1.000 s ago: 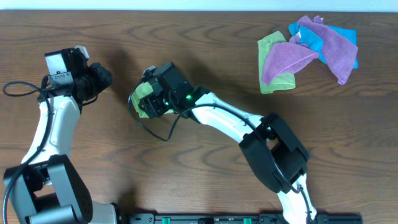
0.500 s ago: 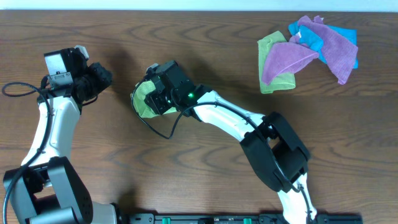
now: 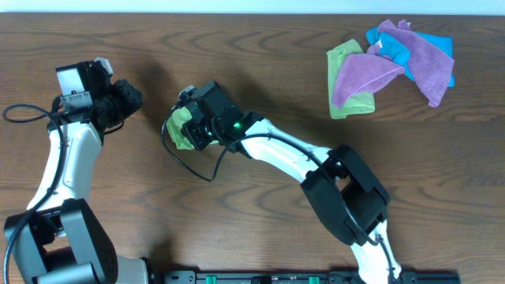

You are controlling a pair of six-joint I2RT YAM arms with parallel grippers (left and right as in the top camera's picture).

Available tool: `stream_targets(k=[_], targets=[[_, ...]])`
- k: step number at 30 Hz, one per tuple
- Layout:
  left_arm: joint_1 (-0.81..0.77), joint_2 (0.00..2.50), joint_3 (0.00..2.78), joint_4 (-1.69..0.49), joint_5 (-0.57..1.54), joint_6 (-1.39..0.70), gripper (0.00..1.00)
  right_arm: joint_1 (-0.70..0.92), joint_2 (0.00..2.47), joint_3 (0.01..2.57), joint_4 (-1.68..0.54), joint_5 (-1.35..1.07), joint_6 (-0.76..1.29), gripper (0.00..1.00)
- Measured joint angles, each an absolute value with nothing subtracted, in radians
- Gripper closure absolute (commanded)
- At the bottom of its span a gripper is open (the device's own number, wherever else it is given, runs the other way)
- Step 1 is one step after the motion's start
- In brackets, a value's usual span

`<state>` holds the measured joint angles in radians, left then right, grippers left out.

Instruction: Fold the cloth

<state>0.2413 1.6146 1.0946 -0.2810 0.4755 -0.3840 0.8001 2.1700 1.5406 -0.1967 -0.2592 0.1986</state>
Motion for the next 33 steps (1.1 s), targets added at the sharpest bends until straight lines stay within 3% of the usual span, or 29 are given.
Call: stream_targets(k=[13, 17, 23, 31, 33], targets=[[0.242, 1.615, 1.095, -0.281, 0.476, -0.384, 0.91, 0.801, 2.19, 1.541, -0.182, -0.26, 0.2, 0.69], [0.242, 1.615, 1.095, -0.281, 0.476, -0.384, 0.92, 0.801, 2.199, 1.541, -0.177, -0.259, 0.2, 0.76], [0.241, 1.615, 1.095, -0.281, 0.476, -0.384, 0.92, 0.801, 2.22, 1.541, -0.175, -0.258, 0.2, 0.99], [0.241, 1.615, 1.095, -0.281, 0.476, -0.384, 0.92, 0.805, 2.222, 1.559, -0.129, -0.326, 0.201, 0.98], [0.242, 1.615, 1.095, -0.281, 0.476, -0.384, 0.92, 0.812, 2.222, 1.574, -0.131, -0.339, 0.202, 0.89]])
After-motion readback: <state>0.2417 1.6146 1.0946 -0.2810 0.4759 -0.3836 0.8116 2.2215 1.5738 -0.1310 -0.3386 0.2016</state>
